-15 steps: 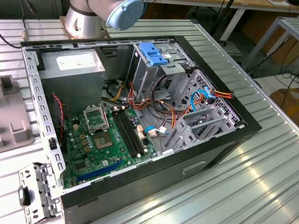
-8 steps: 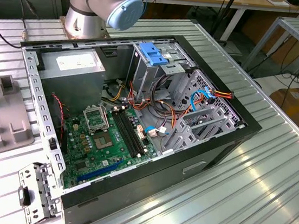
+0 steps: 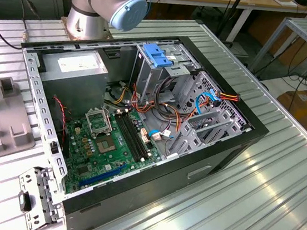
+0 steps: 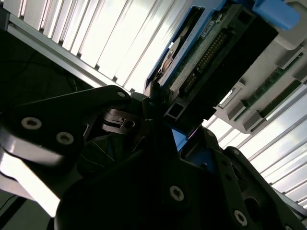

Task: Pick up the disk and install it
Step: 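Pick up the disk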

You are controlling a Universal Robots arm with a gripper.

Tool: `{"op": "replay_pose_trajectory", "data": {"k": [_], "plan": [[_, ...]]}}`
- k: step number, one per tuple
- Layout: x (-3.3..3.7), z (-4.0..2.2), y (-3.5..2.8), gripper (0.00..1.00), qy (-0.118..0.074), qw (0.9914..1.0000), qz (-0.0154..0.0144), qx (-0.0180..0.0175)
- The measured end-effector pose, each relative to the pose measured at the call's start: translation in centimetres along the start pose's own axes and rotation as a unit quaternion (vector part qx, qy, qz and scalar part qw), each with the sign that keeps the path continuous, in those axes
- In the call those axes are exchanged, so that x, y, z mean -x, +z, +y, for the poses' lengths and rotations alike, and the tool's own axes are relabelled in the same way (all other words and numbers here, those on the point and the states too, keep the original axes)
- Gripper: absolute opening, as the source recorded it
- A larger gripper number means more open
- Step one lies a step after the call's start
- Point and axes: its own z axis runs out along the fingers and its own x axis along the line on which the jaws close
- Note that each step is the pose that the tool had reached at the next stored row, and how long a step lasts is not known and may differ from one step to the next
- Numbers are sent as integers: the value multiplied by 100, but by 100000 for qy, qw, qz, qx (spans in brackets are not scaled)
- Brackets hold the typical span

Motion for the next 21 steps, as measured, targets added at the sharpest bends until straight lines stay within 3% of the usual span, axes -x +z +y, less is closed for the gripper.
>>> {"op": "replay_pose_trajectory", "data": {"k": [21], "plan": [[14,4,-97,37,-9,100000,-174,-3]]}}
